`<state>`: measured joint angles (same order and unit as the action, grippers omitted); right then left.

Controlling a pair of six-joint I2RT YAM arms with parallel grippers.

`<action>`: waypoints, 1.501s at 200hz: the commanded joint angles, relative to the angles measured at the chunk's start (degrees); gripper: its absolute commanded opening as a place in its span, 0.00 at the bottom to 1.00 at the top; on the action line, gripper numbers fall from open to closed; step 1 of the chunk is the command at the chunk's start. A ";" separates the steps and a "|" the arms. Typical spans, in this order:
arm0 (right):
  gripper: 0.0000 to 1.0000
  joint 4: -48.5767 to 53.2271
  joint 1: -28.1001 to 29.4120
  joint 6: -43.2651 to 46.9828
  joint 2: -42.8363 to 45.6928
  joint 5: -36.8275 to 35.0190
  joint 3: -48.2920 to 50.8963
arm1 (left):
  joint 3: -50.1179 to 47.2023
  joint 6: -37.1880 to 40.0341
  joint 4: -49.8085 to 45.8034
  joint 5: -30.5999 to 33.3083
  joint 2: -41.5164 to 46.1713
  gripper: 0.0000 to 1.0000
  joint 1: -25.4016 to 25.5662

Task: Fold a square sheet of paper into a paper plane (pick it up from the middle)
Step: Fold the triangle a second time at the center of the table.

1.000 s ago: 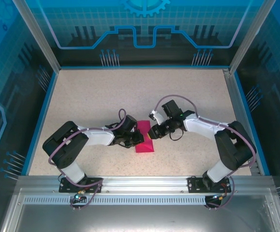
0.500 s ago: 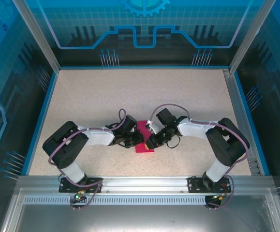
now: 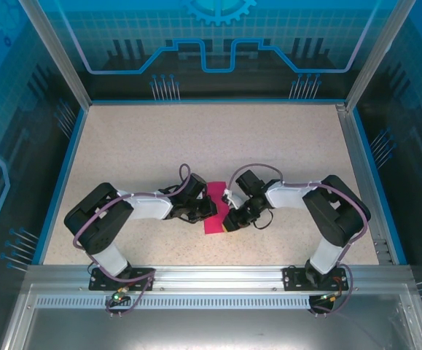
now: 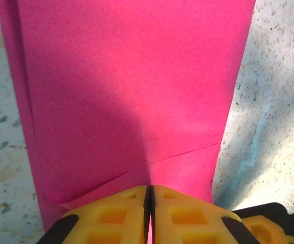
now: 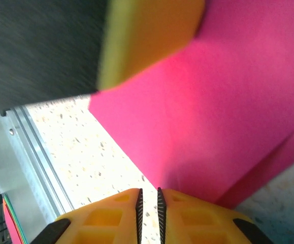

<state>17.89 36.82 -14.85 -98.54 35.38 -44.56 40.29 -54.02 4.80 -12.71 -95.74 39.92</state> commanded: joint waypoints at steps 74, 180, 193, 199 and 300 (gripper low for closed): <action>0.18 -3.36 -1.84 -7.42 7.39 2.12 3.83 | -0.12 1.68 -4.71 1.99 -1.76 0.14 0.86; 0.19 -0.91 -0.60 -12.45 -3.20 -3.90 -1.99 | 0.49 1.94 -4.94 1.85 -1.53 0.14 0.86; 0.19 -0.55 -1.06 -12.24 -2.99 -4.93 -0.68 | 0.48 2.05 -5.10 2.03 -1.40 0.14 0.84; 0.19 -0.79 -1.43 -12.45 -2.71 -4.96 0.04 | 0.44 2.07 -5.20 2.08 -1.53 0.14 0.80; 0.20 -0.12 -2.53 -11.73 3.05 -4.29 8.05 | 0.71 2.00 -5.32 2.61 -2.34 0.13 0.85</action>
<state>10.57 35.05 -26.96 -95.07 33.82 -39.20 40.77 -53.63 3.95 -12.25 -95.85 40.32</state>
